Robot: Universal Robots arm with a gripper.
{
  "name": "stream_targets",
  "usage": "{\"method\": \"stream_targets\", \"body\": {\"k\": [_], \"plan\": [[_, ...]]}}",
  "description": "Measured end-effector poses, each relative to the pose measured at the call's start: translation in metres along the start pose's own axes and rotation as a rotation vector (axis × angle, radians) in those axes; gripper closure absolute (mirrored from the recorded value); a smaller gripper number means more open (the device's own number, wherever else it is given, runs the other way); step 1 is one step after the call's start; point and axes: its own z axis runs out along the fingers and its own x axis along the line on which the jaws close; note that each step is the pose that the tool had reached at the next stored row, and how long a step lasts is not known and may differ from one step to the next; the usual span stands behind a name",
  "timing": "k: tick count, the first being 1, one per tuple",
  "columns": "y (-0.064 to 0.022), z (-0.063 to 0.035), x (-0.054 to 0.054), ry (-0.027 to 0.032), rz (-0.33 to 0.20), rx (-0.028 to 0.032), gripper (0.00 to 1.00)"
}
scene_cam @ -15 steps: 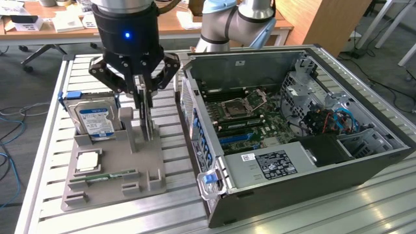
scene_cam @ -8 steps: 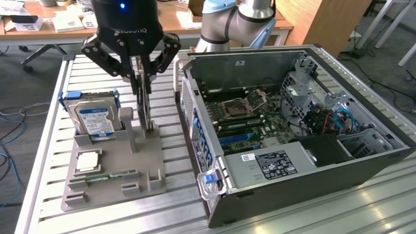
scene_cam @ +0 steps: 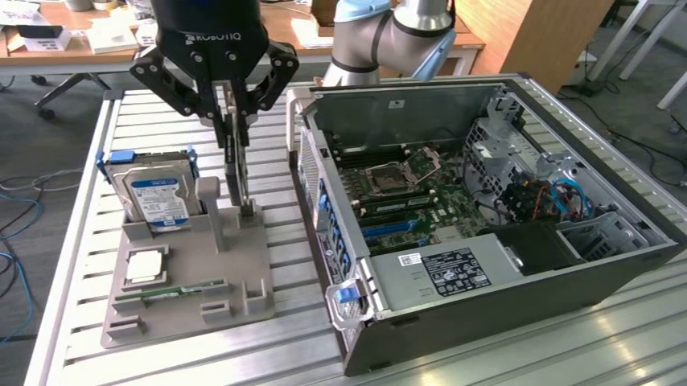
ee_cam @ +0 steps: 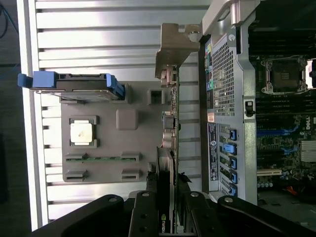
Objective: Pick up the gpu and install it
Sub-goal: 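Pick up the gpu and move the gpu toward the slot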
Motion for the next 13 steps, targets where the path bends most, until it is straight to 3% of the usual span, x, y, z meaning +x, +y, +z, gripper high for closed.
{"method": "stream_targets", "body": {"k": [13], "plan": [[0.0002, -0.0028, -0.0015, 0.0002, 0.000, 0.0001, 0.74]]}}
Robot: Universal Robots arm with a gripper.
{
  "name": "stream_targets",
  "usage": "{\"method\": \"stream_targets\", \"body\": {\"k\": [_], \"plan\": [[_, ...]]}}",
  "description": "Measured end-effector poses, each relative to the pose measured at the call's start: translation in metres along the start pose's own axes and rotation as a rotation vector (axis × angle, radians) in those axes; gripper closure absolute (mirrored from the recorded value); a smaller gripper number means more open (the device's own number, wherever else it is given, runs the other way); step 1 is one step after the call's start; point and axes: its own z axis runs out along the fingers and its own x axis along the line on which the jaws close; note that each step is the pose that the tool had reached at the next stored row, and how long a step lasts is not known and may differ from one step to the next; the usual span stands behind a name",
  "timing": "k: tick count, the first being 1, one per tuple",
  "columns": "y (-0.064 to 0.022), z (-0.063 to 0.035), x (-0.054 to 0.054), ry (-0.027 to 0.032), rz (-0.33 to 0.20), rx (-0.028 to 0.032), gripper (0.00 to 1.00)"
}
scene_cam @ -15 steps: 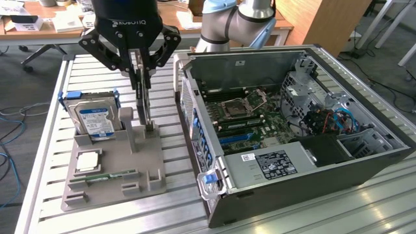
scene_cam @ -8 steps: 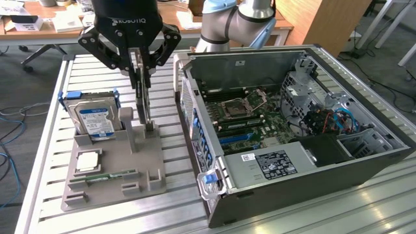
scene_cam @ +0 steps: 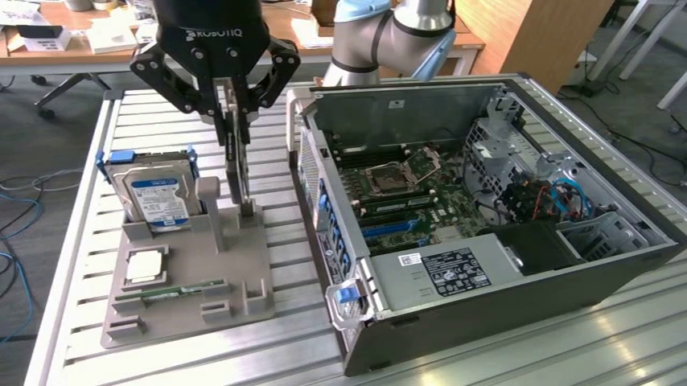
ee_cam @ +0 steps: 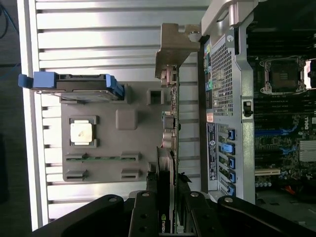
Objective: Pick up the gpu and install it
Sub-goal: 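Pick up the gpu and move the gpu toward the slot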
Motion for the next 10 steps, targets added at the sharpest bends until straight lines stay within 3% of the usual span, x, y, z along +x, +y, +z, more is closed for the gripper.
{"method": "stream_targets", "body": {"k": [10], "plan": [[0.0015, 0.0007, -0.016, -0.0002, 0.000, -0.0003, 0.74]]}}
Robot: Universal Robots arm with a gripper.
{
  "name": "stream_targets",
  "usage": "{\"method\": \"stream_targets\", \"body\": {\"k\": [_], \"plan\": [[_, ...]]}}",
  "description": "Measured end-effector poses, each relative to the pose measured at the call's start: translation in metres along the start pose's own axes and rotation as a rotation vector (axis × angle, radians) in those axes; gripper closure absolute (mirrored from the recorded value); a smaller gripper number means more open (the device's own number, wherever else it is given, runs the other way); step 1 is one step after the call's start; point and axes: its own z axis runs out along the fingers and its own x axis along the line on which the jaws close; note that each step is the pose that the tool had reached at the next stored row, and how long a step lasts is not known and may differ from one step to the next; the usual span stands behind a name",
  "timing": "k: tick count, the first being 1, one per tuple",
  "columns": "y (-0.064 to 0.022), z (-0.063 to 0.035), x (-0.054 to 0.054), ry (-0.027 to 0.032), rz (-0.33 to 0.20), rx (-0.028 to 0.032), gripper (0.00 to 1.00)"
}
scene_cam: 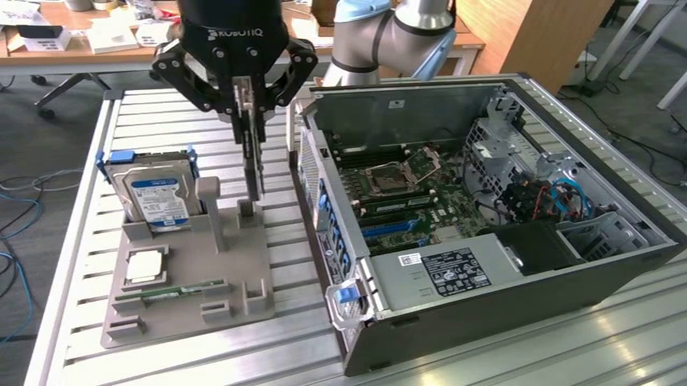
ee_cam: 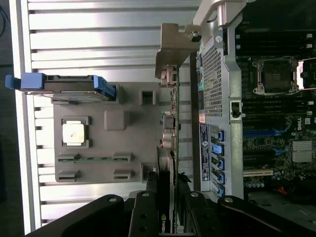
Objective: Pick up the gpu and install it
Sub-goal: 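Pick up the gpu and move the gpu toward the slot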
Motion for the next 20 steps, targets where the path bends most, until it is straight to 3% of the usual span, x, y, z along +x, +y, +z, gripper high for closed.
{"method": "stream_targets", "body": {"k": [8, 20], "plan": [[0.0024, 0.0008, -0.021, 0.0003, 0.000, -0.0023, 0.74], [0.0064, 0.0023, -0.065, 0.0009, -0.001, -0.0129, 0.74]]}}
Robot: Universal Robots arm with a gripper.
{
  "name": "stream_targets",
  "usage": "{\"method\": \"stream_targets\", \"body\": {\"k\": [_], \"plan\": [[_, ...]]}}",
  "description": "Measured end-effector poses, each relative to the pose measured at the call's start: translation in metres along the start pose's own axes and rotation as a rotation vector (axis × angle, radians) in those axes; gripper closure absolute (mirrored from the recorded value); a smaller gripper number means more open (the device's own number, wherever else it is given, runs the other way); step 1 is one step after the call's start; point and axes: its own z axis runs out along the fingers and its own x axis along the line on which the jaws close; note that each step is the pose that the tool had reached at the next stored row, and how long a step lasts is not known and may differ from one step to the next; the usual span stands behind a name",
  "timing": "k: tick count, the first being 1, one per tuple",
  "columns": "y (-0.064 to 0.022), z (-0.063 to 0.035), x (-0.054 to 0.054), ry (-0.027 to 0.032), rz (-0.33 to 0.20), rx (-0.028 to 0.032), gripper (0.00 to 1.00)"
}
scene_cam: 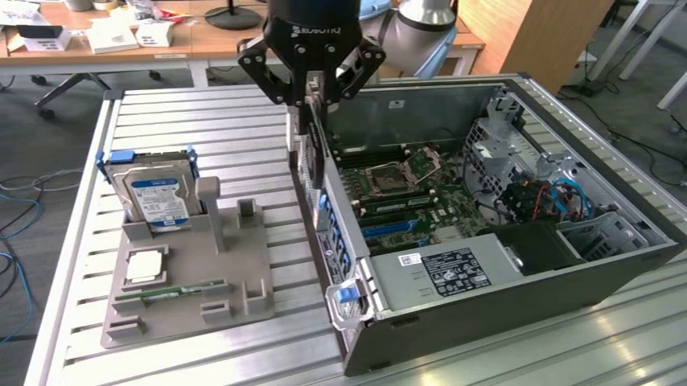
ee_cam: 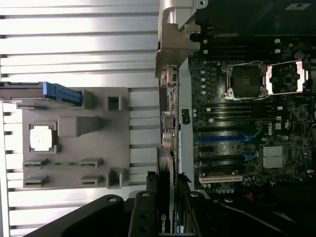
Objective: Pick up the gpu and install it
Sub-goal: 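Pick up the gpu and move the gpu toward the slot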
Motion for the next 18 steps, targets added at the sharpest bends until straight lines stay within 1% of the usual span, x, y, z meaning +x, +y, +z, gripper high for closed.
{"method": "stream_targets", "body": {"k": [9, 18], "plan": [[0.0028, 0.0013, -0.036, 0.0005, 0.000, -0.0091, 0.74], [0.0058, 0.0027, -0.074, 0.0010, 0.000, -0.0156, 0.74]]}}
